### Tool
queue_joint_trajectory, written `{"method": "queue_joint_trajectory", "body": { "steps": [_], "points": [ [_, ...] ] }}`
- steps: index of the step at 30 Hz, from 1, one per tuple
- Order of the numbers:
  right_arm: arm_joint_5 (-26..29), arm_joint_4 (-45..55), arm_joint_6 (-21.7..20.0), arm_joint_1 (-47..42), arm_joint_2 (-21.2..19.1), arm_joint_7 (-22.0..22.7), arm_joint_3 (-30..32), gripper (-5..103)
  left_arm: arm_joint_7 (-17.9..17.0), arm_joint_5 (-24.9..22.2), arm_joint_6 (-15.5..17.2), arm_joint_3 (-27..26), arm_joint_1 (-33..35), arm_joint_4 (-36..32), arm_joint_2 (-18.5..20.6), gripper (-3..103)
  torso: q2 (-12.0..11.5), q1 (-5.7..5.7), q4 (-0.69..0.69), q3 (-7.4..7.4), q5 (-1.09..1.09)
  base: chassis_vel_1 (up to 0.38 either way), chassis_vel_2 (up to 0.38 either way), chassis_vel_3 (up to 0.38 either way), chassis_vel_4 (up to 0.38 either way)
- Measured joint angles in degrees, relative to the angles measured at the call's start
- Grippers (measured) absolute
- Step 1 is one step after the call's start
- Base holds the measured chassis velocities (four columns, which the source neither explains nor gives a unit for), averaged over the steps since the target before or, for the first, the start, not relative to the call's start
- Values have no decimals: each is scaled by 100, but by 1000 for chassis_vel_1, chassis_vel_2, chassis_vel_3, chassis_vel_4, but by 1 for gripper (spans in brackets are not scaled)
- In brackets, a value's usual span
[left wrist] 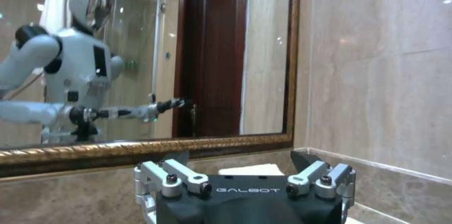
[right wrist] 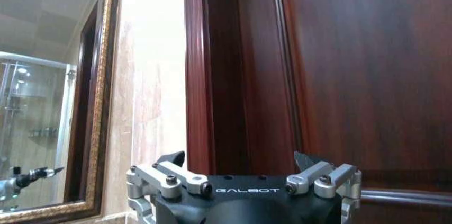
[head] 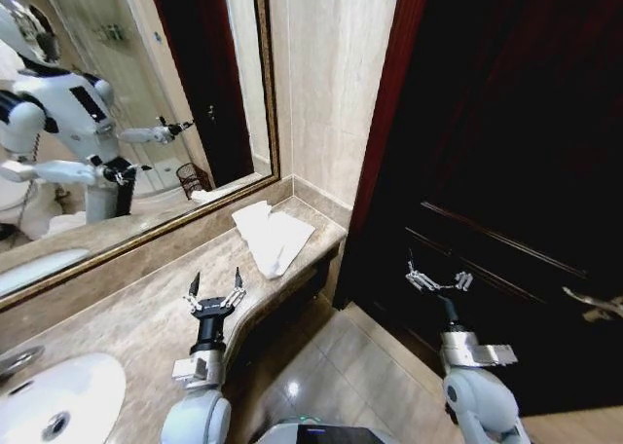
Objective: Discard the used towel into the hamper.
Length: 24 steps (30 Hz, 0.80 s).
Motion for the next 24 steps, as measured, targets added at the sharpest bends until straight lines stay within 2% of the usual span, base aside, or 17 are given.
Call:
{"method": "queue_joint_trajectory", "body": {
  "steps": [3, 6, 7, 8, 10, 11, 15, 16, 19, 20, 23, 24],
  "points": [
    [2, -3, 21, -4, -6, -37, 22, 100, 2, -182, 177, -70, -81, -14, 0, 97, -2, 6, 0, 2, 2, -159, 127, 91, -76],
    [-3, -3, 56, -60, -7, -110, 61, 100, -12, -547, 520, -156, -236, -33, -1, 97, -2, 3, -2, 1, 0, -64, 69, 5, -11],
    [-3, -3, 56, -60, -7, -110, 61, 100, -12, -547, 520, -156, -236, -33, -1, 97, -2, 3, -2, 1, 0, -50, 35, -26, -11],
    [-5, -3, 59, -82, -17, -121, 62, 100, -32, -712, 698, -181, -301, -41, 0, 97, -1, -2, -2, 0, 1, -3, 35, -61, 2],
    [-5, -3, 66, -101, -62, -143, 73, 100, -67, -1033, 963, -234, -404, -46, 171, 97, 1, -8, -3, -2, 1, 73, -36, -63, -28],
    [-5, -3, 66, -101, -62, -143, 73, 100, -67, -1033, 963, -234, -404, -46, 171, 97, 1, -8, -3, -2, 1, 73, -46, -64, -28],
    [-6, -37, 86, -107, -119, -150, 102, 100, -242, -1808, 1526, -447, -775, 91, 957, 97, 3, -10, 0, -2, 1, 39, -40, -25, 19],
    [-6, -37, 86, -107, -119, -150, 102, 100, -242, -1808, 1526, -447, -775, 91, 957, 97, 3, -10, 0, -2, 1, 0, 0, 0, 0],
    [-49, -78, 112, -132, -119, -150, 105, 100, -431, -2364, 1913, -475, -1339, 418, 1581, 97, 2, -4, -1, -1, 0, 0, 0, 0, 0],
    [-49, -78, 112, -132, -119, -150, 105, 100, -431, -2364, 1913, -475, -1339, 418, 1581, 97, 2, -4, -1, -1, 0, 0, 0, 0, 0],
    [-105, -125, 134, -154, -107, -149, 122, 100, -591, -2860, 2230, -349, -1821, 722, 2019, 97, 1, -1, -2, 0, 1, 0, 0, 0, 0],
    [-105, -125, 134, -154, -107, -149, 122, 100, -591, -2860, 2230, -349, -1821, 722, 2019, 97, 1, -1, -2, 0, 1, 0, 0, 0, 0]
  ]
}}
